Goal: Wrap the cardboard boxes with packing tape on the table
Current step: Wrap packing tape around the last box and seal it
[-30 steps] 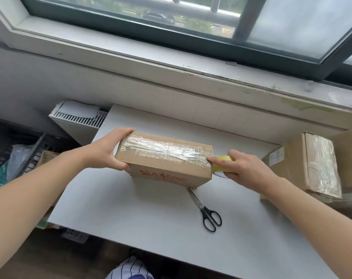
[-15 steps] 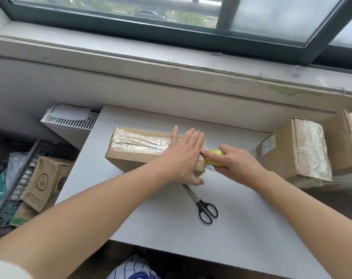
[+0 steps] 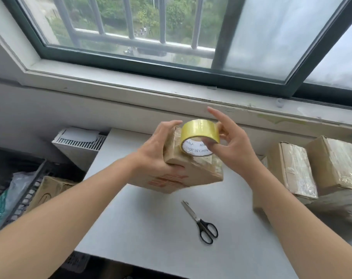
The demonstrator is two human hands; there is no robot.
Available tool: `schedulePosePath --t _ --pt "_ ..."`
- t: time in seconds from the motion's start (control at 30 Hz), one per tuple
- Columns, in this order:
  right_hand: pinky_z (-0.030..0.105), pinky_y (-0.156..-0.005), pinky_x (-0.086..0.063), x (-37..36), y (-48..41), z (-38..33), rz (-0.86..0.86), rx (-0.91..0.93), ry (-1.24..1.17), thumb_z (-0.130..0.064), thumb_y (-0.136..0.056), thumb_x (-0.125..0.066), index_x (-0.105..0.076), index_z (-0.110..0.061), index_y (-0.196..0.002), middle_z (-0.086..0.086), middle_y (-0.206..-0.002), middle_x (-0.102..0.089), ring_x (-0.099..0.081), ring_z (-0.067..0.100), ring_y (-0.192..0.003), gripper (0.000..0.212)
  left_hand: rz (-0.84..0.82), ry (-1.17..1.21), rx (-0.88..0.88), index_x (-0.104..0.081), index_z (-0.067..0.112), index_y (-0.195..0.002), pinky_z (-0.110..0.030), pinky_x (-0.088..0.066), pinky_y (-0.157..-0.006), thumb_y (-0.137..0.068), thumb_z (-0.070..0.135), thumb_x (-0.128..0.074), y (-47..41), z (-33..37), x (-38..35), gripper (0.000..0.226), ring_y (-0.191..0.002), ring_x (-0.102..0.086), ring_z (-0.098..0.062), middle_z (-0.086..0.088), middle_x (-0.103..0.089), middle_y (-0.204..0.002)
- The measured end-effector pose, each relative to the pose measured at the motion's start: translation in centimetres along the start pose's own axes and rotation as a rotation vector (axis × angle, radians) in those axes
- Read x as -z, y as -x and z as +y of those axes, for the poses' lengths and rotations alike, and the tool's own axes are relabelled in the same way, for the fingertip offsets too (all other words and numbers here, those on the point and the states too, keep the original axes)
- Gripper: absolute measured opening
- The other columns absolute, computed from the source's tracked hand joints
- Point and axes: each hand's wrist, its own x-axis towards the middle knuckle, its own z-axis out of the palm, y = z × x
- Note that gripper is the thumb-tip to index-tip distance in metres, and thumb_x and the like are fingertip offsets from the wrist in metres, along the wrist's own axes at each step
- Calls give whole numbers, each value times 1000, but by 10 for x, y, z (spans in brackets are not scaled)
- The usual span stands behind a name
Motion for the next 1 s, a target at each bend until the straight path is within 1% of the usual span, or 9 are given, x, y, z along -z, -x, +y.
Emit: schedulePosePath --t 0.07,0.13,0.2,0.3,0.37,0.43,0.7,0.87,1.0 --pt "30 -100 -50 -25 -21 -28 -68 110 0 -1 -84 -78 -50 -32 -146 -13 -97 -61 -61 13 -92 75 20 32 15 -20 38 -151 -24 -40 -112 -64 31 -95 10 -10 13 115 -140 -40 -11 4 -31 -143" --pt "43 -95 -52 -61 -37 -41 -191 173 73 -1 -78 -76 -53 -34 -145 -5 -112 -66 -63 23 -101 78 -32 18 105 -16 54 -140 -14 -40 -105 -65 26 -92 23 -24 26 111 -136 -36 2 11 -25 -137" --pt "48 -85 -51 -92 -48 -45 -331 212 166 -4 -78 -74 -52 -42 -144 5 -108 -64 -61 28 -96 80 -47 25 205 -19 58 -132 -6 -41 -93 -67 19 -94 35 -41 38 107 -127 -38 13 11 -26 -134" --pt "43 -81 -53 -97 -68 -49 -512 278 375 -9 -83 -70 -41 -55 -146 1 -104 -58 -58 23 -89 84 -31 43 272 -21 50 -133 -5 -44 -79 -69 14 -93 48 -65 55 103 -110 -50 14 8 -39 -128" --pt "34 -79 -51 -75 -78 -49 -552 321 539 -9 -84 -69 -41 -56 -147 -9 -100 -52 -54 16 -83 83 -28 44 279 -24 40 -140 -12 -47 -81 -67 16 -94 52 -77 67 104 -111 -53 7 9 -44 -129" --pt "32 -73 -49 -46 -81 -44 -586 342 645 -8 -84 -70 -45 -54 -146 -10 -94 -48 -51 17 -76 81 -63 58 278 -25 35 -146 -15 -50 -88 -66 14 -93 52 -83 77 108 -119 -53 3 14 -46 -133" --pt "44 -56 -53 33 -47 29 -509 305 838 -10 -82 -76 -40 -58 -147 -6 -85 -41 -47 25 -59 88 -149 72 325 -25 38 -150 -13 -49 -92 -68 7 -91 48 -97 99 110 -126 -47 9 25 -44 -137" --pt "34 -43 -44 12 -20 59 -449 333 846 -11 -83 -78 -43 -47 -148 0 -85 -39 -37 22 -53 82 -182 74 345 -26 43 -149 -14 -50 -92 -67 10 -92 44 -98 101 110 -128 -47 6 30 -44 -134" --pt "29 -44 -39 -10 -6 77 -382 310 799 -7 -77 -83 -45 -41 -147 2 -86 -42 -34 19 -55 86 -201 64 367 -24 51 -148 -19 -52 -92 -67 13 -91 44 -94 104 111 -130 -46 4 35 -43 -134"
